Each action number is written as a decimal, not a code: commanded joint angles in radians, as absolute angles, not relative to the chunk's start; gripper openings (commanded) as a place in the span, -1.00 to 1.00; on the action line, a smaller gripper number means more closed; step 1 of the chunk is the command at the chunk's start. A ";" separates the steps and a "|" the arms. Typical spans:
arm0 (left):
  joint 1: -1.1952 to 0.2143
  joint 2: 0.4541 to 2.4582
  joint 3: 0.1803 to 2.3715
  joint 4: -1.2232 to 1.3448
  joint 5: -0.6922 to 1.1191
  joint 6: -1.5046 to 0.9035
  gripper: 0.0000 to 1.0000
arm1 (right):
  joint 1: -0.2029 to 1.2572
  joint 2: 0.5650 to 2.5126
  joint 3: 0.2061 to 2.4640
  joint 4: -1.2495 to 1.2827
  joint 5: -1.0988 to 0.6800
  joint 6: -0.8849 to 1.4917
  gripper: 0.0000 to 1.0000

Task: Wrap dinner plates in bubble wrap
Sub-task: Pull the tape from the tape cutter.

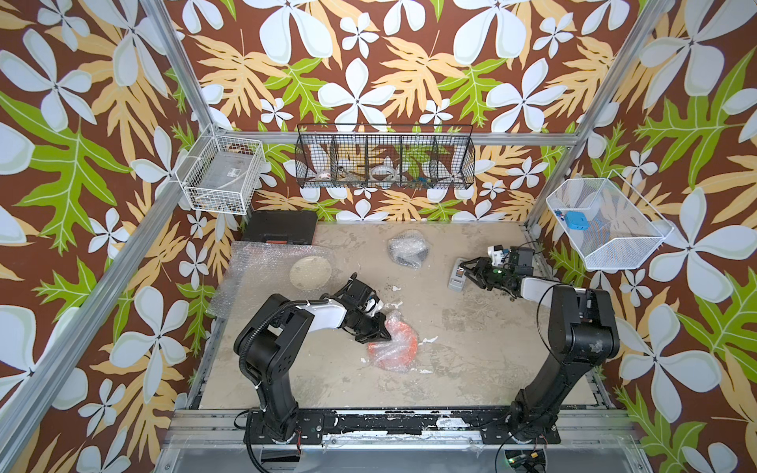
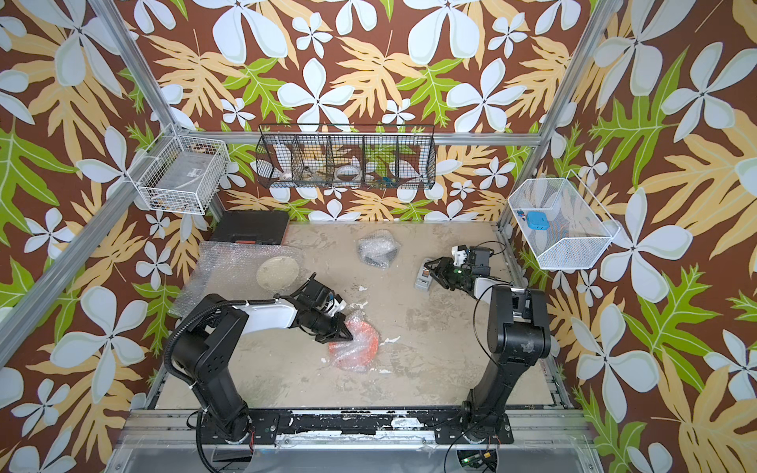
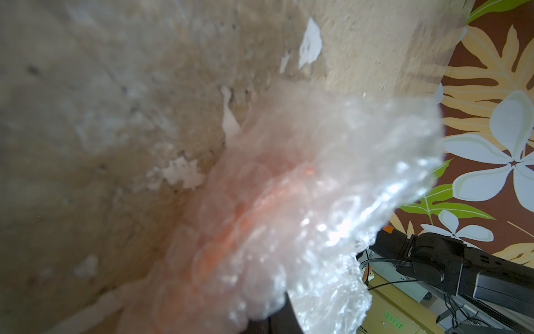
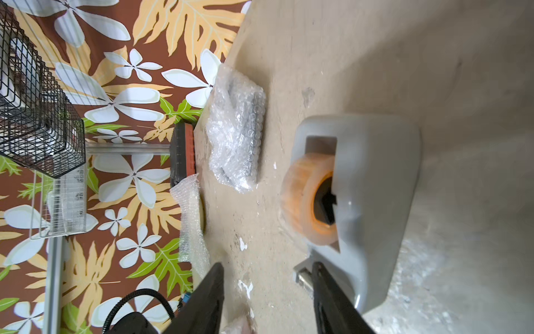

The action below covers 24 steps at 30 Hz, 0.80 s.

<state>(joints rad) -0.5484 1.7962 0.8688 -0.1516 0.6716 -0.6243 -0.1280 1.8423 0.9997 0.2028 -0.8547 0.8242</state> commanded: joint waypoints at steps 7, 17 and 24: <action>-0.549 1.822 0.877 -0.243 0.581 -0.604 -0.91 | -0.118 1.877 1.004 0.322 -0.901 0.982 0.10; -0.549 1.824 0.887 -0.247 0.580 -0.608 -0.91 | -0.115 1.927 1.032 0.354 -0.919 1.082 0.05; -0.548 1.821 0.890 -0.253 0.577 -0.607 -0.91 | -0.115 1.944 1.035 0.327 -0.914 1.085 -0.01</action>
